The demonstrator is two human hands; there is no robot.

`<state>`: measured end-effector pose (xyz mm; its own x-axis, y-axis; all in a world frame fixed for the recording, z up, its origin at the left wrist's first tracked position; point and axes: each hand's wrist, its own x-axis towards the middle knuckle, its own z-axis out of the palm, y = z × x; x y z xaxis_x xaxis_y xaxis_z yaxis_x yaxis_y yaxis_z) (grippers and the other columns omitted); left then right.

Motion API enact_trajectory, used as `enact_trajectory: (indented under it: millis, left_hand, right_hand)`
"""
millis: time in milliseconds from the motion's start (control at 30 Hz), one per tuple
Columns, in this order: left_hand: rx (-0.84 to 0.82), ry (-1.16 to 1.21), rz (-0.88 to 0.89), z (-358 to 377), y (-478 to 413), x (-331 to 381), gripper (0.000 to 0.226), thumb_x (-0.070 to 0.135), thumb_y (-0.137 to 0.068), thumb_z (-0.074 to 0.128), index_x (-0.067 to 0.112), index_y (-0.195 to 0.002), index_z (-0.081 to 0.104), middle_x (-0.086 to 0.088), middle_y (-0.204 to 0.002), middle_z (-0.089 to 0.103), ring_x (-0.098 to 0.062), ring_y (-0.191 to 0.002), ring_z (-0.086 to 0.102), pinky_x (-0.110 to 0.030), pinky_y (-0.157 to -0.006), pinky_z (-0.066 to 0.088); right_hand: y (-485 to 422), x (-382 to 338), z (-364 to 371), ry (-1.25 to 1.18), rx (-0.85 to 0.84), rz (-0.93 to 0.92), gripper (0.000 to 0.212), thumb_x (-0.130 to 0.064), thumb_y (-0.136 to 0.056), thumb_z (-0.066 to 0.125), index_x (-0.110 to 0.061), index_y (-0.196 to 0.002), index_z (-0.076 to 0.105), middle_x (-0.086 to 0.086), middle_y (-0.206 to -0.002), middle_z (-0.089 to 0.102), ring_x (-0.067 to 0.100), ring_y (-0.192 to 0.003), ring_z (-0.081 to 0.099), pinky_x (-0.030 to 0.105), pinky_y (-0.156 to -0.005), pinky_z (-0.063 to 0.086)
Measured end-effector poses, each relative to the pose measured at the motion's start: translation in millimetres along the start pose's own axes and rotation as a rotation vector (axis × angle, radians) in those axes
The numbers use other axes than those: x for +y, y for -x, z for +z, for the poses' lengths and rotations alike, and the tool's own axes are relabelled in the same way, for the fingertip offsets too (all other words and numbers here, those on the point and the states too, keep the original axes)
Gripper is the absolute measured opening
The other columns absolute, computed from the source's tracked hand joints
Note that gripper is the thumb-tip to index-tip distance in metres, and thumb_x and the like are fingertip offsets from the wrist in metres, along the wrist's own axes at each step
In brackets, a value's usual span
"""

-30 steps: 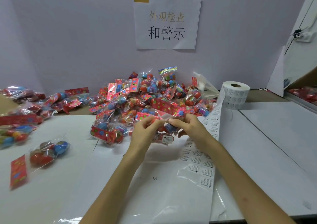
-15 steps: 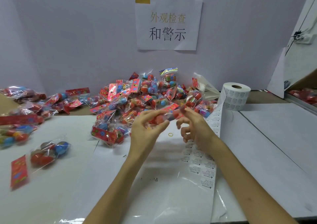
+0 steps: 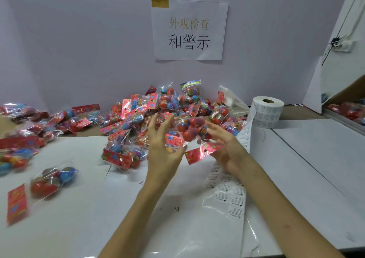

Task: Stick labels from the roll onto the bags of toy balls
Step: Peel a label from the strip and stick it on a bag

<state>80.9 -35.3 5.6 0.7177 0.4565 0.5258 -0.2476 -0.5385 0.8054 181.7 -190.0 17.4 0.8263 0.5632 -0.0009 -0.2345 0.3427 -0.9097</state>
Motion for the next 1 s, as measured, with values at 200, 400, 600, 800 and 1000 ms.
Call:
enact_trajectory:
  millis: [200,400,600,800,1000]
  left_hand:
    - [0.122,0.224,-0.087,-5,-1,-4,0.054,0.002,-0.089,0.073,0.034,-0.128,0.053,-0.003,-0.146,0.046,-0.013,-0.114,0.062,-0.025,-0.085,0.06]
    - [0.15,0.349,-0.169,-5,-5,-17,0.033,0.017,-0.098,0.066,0.03,-0.127,0.057,-0.017,-0.137,0.058,-0.047,-0.111,0.064,-0.032,-0.061,0.057]
    - [0.124,0.375,-0.164,-6,-6,-25,0.02,0.027,-0.098,0.063,0.041,-0.113,0.06,-0.018,-0.137,0.058,-0.05,-0.113,0.063,-0.032,-0.06,0.055]
    - [0.151,0.404,-0.215,-6,-8,-25,0.018,0.029,-0.098,0.06,0.046,-0.104,0.059,-0.014,-0.132,0.063,-0.035,-0.099,0.065,-0.014,-0.048,0.05]
    - [0.159,0.4,-0.265,-7,-8,-17,0.018,0.043,-0.088,0.061,0.044,-0.106,0.06,-0.012,-0.133,0.063,-0.038,-0.108,0.066,-0.027,-0.054,0.056]
  right_hand:
    - [4,-5,-2,-0.061,-0.068,0.013,0.022,-0.001,-0.092,0.048,-0.012,-0.106,0.06,0.005,-0.087,0.069,0.018,-0.077,0.069,0.031,-0.068,0.058]
    - [1,-2,-1,0.148,-0.127,0.089,0.029,-0.006,-0.097,0.051,-0.007,-0.125,0.061,0.007,-0.09,0.065,0.02,-0.081,0.067,0.032,-0.067,0.06]
    - [-10,-32,-23,0.403,-0.206,0.082,0.014,-0.014,-0.098,0.062,-0.016,-0.111,0.067,0.002,-0.097,0.068,0.017,-0.084,0.065,0.023,-0.068,0.053]
    - [-21,-127,-96,-0.285,0.435,-0.445,0.013,-0.008,-0.099,0.057,-0.013,-0.11,0.062,0.013,-0.111,0.062,0.021,-0.087,0.068,0.025,-0.066,0.056]
    - [-16,-125,-153,-0.201,0.734,-0.311,0.033,-0.004,-0.099,0.055,-0.002,-0.132,0.05,0.02,-0.136,0.061,0.024,-0.094,0.068,0.031,-0.077,0.054]
